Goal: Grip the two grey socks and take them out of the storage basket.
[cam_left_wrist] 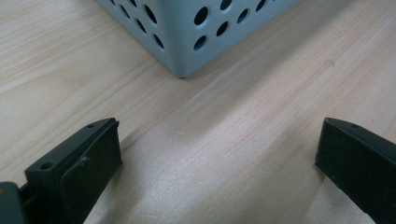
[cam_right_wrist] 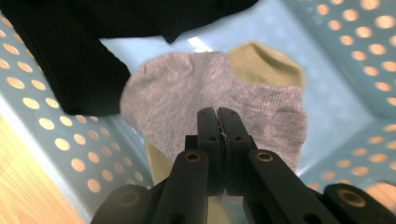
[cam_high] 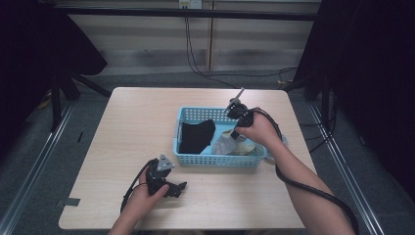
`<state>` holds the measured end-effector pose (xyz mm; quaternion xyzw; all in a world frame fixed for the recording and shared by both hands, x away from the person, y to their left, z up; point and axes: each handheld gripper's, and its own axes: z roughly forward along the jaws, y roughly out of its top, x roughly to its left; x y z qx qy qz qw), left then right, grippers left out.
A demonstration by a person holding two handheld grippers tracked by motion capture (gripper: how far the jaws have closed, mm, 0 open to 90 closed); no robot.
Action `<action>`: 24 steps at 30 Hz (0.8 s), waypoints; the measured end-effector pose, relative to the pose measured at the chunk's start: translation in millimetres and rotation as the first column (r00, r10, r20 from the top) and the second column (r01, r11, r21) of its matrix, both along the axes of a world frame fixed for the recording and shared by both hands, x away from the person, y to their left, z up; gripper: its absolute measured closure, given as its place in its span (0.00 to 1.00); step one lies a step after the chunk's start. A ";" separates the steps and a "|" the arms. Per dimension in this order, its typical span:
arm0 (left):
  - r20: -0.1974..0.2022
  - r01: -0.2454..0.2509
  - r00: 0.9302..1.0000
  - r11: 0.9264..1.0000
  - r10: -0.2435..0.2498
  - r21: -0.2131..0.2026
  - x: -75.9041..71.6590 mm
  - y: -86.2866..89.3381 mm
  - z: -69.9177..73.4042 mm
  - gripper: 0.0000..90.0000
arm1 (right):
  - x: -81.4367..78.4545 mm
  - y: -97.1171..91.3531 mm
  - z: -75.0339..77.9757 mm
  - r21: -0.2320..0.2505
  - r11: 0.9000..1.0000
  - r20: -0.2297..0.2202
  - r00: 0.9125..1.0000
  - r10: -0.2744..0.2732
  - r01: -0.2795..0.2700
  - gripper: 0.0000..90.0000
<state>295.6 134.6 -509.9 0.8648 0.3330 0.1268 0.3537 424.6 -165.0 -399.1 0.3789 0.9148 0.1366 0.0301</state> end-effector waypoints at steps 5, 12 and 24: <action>-0.001 0.001 1.000 1.000 -0.001 0.000 0.0 0.1 0.0 0.00 | 2.0 -2.7 12.3 -0.002 1.000 0.000 1.000 -0.006 0.006 0.99; -0.001 0.002 1.000 1.000 -0.002 0.000 0.1 0.1 0.0 0.00 | 6.0 -5.2 30.7 -0.015 1.000 0.001 1.000 -0.001 0.001 0.99; 0.001 0.000 1.000 1.000 0.000 0.001 0.0 0.0 0.0 0.00 | 8.9 -20.0 62.4 0.022 0.999 0.023 0.999 -0.040 0.039 0.99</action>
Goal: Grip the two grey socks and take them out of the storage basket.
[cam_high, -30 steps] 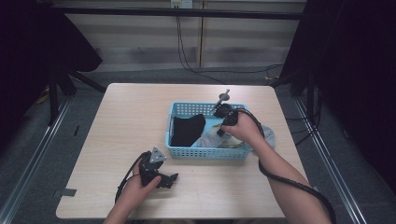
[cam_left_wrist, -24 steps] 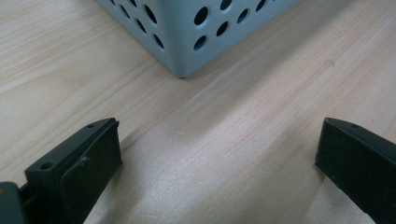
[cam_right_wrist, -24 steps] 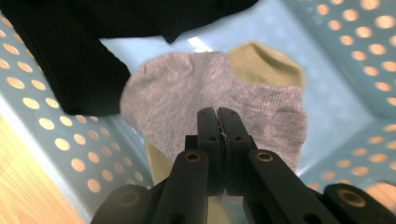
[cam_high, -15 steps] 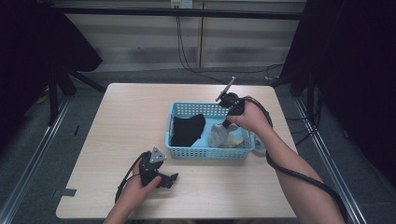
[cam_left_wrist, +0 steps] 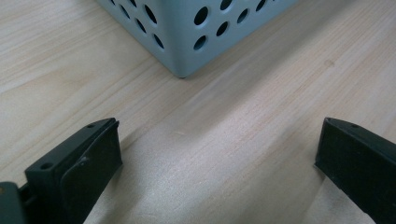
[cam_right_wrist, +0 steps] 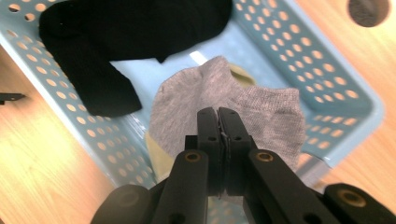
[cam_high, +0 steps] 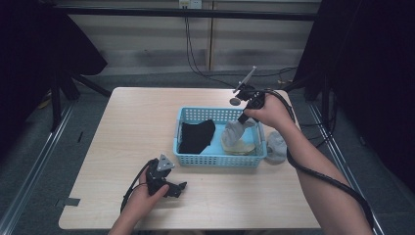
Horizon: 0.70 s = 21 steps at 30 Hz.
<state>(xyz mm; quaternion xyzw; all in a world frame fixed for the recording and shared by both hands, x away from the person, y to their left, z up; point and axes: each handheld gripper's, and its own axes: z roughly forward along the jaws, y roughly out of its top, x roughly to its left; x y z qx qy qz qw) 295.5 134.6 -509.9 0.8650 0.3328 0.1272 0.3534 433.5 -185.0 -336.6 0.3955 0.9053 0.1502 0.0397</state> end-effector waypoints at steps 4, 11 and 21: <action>0.000 0.000 1.000 1.000 0.000 0.000 0.0 0.0 0.0 0.00 | -0.1 -6.7 10.6 0.021 0.999 0.010 1.000 -0.028 0.027 0.99; 0.000 0.000 1.000 1.000 0.000 0.000 0.0 0.0 0.0 0.00 | -0.3 -24.6 24.6 0.038 0.997 0.024 0.998 -0.061 0.060 0.99; 0.000 0.000 1.000 1.000 0.000 0.000 0.0 0.0 0.0 0.00 | 0.2 -56.7 42.6 0.044 0.993 0.046 0.992 -0.115 0.113 0.99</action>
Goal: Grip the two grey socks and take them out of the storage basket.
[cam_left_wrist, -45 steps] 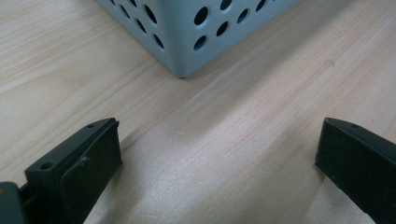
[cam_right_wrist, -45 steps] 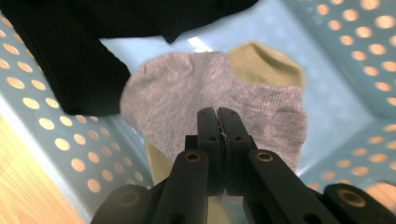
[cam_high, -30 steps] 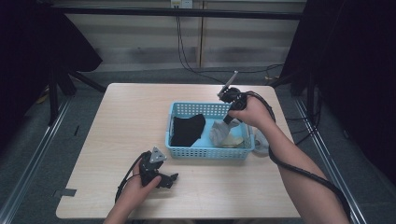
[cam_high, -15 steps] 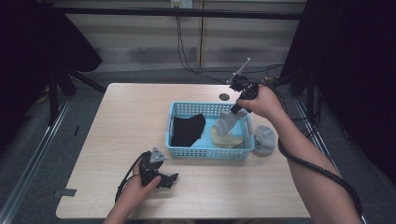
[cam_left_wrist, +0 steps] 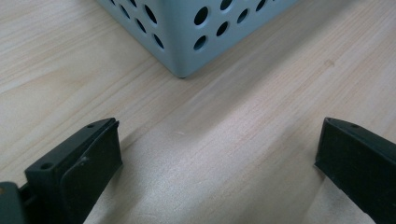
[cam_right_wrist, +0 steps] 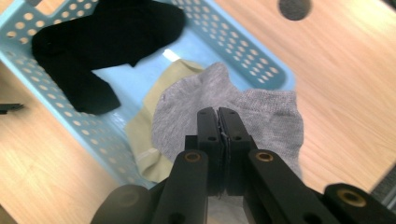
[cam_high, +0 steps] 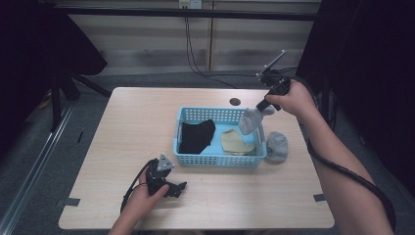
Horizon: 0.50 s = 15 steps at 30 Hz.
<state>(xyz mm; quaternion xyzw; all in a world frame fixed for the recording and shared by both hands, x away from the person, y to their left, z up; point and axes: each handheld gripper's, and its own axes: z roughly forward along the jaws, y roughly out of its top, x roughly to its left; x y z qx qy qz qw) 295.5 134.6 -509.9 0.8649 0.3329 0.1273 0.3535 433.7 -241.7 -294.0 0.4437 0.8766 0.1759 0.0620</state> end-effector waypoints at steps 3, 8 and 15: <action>0.000 0.000 1.000 1.000 0.000 0.000 0.0 0.0 0.0 0.00 | -1.4 -9.8 3.0 -0.004 1.000 -0.001 1.000 -0.025 0.025 0.99; 0.000 -0.001 1.000 1.000 0.001 0.000 0.0 -0.1 0.0 0.00 | -4.5 -25.0 6.7 -0.022 0.999 0.003 0.999 -0.037 0.037 0.99; 0.000 0.000 1.000 1.000 0.000 -0.001 0.0 -0.1 0.0 0.00 | -9.0 -45.5 15.7 -0.052 0.996 0.021 0.997 -0.075 0.076 0.99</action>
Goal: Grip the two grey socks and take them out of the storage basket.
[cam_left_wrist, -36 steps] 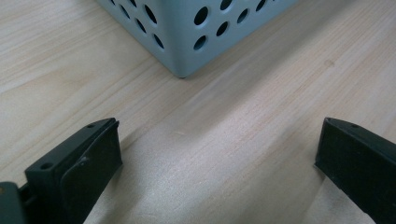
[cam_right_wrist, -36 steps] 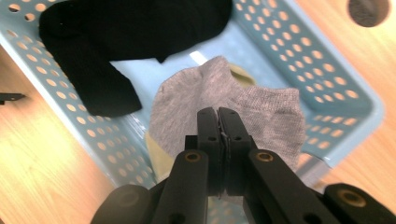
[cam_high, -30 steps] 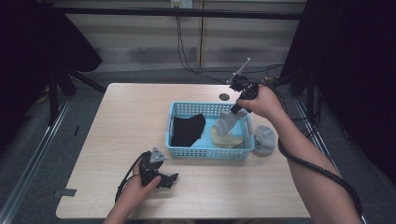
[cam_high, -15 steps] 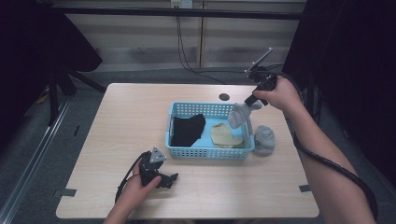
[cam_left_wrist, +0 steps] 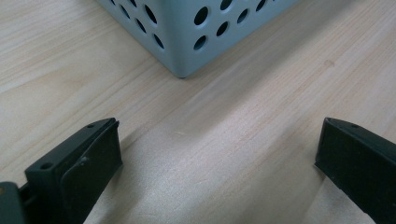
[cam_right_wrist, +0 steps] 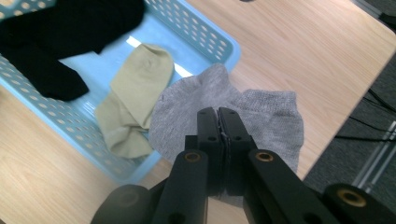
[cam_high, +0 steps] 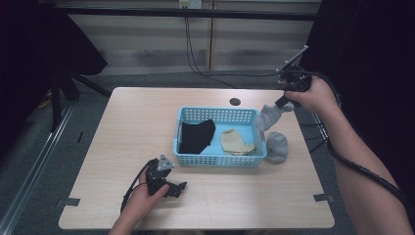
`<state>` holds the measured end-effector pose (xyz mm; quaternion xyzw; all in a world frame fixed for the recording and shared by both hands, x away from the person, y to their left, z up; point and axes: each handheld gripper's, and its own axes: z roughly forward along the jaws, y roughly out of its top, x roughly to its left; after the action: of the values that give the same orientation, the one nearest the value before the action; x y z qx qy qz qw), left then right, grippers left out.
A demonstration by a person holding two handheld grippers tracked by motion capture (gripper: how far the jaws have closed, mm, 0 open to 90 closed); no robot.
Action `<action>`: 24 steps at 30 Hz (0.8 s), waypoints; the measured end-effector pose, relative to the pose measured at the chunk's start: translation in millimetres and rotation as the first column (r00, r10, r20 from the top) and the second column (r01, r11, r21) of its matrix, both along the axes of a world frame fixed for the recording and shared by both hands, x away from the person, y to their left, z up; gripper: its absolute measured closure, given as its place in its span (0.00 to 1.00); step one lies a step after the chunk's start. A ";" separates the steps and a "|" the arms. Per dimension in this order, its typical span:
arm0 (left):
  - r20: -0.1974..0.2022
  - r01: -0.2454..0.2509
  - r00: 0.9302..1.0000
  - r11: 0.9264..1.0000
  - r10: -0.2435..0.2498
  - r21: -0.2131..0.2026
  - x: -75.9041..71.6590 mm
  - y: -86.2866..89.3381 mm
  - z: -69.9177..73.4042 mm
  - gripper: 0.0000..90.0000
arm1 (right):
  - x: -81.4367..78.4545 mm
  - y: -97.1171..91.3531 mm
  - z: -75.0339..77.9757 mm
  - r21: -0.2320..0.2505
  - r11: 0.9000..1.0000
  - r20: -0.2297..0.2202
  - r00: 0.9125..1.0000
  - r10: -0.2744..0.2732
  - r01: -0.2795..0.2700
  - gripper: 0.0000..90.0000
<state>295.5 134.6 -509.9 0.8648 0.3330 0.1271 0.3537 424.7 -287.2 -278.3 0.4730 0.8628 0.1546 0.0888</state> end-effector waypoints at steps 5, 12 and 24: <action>0.000 0.000 1.000 1.000 0.000 0.000 0.0 0.0 0.0 0.00 | -2.0 -12.2 -2.9 -0.015 1.000 -0.006 1.000 -0.026 0.026 0.99; 0.000 0.000 1.000 1.000 0.000 0.001 0.0 0.0 0.0 0.00 | -2.4 -26.8 -7.6 -0.021 0.999 -0.014 0.999 -0.047 0.047 0.99; 0.000 0.000 1.000 1.000 0.000 0.000 0.0 0.0 0.0 0.00 | -0.8 -41.0 -30.3 -0.046 0.994 -0.010 0.995 -0.102 0.101 0.98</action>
<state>295.5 134.6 -509.9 0.8648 0.3331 0.1273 0.3535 423.9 -328.2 -308.6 0.5152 0.8414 0.1273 0.1017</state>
